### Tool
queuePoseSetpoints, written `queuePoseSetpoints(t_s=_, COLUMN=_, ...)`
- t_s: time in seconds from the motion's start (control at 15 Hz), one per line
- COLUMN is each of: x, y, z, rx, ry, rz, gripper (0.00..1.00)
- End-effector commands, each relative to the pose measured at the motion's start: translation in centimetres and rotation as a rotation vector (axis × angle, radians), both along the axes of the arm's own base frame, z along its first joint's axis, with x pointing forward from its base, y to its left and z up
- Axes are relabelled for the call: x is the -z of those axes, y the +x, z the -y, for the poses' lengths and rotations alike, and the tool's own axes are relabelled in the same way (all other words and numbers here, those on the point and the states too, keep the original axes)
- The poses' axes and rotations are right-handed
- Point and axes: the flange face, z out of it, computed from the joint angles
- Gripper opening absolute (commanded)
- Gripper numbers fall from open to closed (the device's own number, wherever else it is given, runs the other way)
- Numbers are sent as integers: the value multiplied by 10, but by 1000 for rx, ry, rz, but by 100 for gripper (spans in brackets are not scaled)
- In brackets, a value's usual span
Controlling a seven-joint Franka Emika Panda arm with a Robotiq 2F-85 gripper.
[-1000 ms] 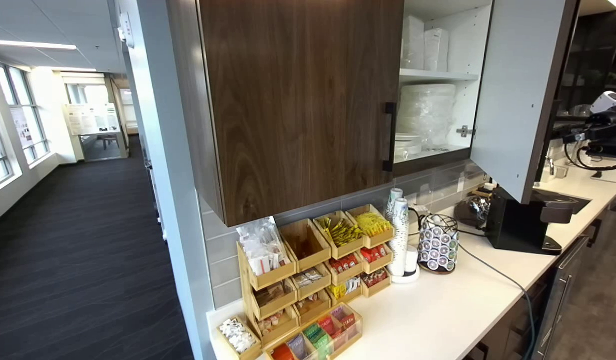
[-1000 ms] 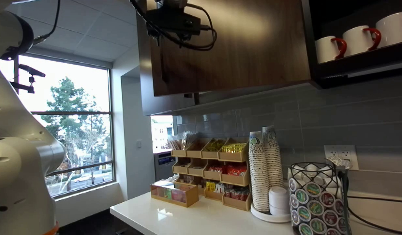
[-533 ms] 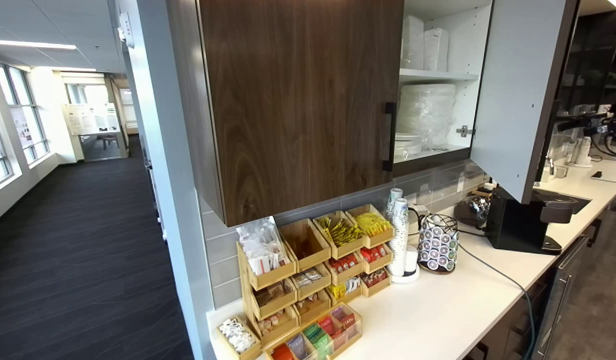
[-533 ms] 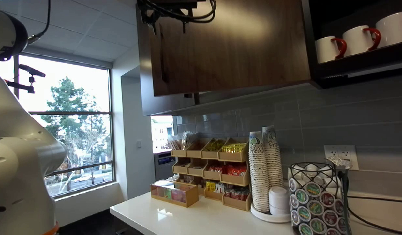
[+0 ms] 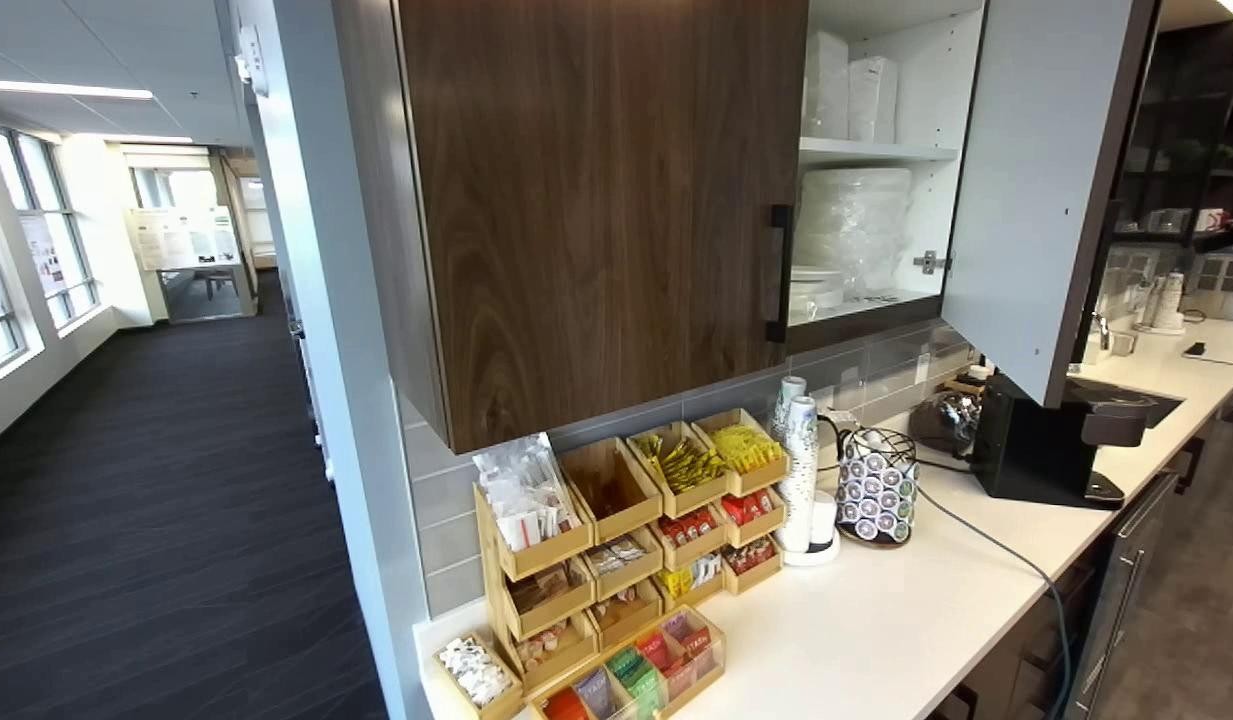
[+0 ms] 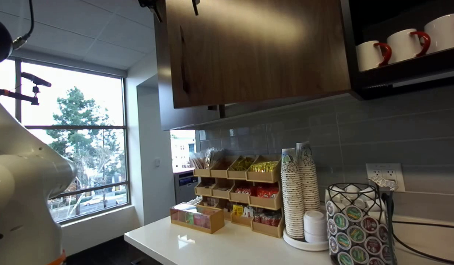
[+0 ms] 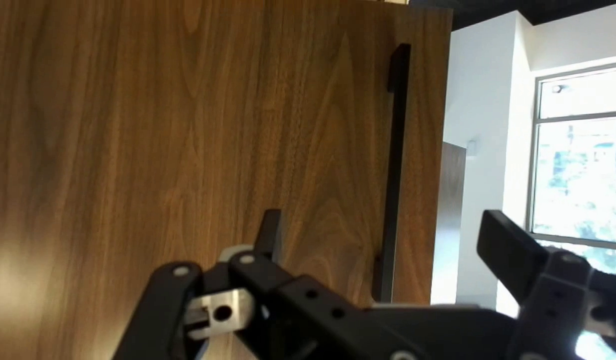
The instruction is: Open the top left cabinet door
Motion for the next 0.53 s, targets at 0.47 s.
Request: queuePoseSetpoints(t_s=0.47, x=-4, y=-26, z=4, rx=42, ry=-19, rz=5, gripper=100)
